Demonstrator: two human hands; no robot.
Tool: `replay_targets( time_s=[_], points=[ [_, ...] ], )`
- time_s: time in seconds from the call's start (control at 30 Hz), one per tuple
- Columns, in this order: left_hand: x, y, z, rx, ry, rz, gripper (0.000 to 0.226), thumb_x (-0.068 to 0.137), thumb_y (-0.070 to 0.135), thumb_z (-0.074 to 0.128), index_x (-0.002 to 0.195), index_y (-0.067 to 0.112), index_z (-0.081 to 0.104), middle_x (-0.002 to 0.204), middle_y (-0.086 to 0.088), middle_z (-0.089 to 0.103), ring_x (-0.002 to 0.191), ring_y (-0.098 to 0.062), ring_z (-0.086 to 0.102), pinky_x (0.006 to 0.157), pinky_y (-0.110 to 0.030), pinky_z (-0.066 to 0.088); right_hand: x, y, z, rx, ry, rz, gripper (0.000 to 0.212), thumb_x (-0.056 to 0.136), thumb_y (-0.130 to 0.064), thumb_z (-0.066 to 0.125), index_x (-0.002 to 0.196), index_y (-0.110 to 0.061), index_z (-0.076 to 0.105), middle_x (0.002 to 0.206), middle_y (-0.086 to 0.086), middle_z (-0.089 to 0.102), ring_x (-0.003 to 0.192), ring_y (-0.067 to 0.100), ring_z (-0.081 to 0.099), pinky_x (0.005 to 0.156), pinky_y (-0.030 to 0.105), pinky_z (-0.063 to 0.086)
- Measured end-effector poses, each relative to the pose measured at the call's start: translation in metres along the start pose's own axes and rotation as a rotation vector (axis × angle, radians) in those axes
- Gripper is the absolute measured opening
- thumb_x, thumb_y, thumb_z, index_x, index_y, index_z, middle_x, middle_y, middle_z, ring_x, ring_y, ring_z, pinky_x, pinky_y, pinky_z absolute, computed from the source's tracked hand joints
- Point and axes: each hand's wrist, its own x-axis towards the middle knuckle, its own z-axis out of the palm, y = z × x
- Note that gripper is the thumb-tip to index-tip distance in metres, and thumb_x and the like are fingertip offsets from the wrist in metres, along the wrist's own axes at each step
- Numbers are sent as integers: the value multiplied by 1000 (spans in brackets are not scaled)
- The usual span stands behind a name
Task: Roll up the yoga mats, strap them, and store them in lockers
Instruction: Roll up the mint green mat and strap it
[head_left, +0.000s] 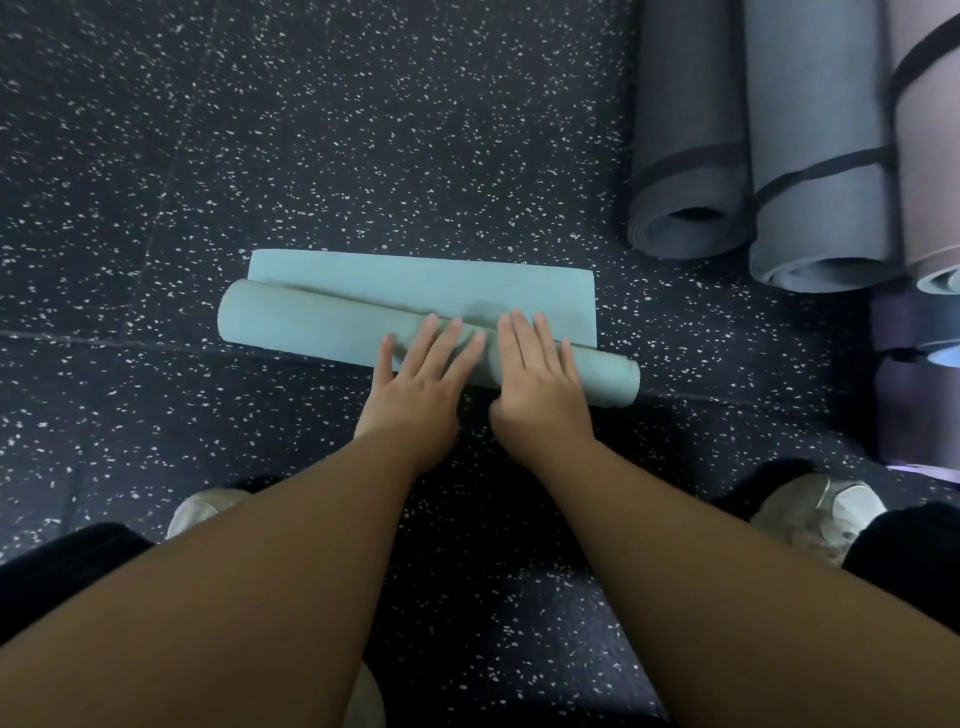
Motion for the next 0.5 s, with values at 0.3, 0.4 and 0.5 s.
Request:
replay_targets(
  time_s=[0.3,0.4,0.5],
  points=[
    [33,1,-21,38,-86,-50,83,93,22,45,150,34,-14,159,0,-20,145,-24,-23,111,-61,-8,-25,3,23,-44,217,36,73,69,-27,41,138,-3,31,146,18,35,136,32,24,109,55,31],
    [34,2,-20,82,-51,-43,85,93,22,46,150,33,-16,159,-2,-19,145,-25,-21,112,-60,-8,-21,1,18,-33,142,76,83,64,-17,69,139,-2,34,146,19,39,138,35,30,108,56,31],
    [36,2,-18,128,21,9,83,94,25,47,150,33,-14,160,-2,-15,146,-24,-17,113,-58,-6,-13,1,9,15,70,110,81,80,-12,56,150,-6,18,159,11,13,147,27,6,117,48,5]
  ],
)
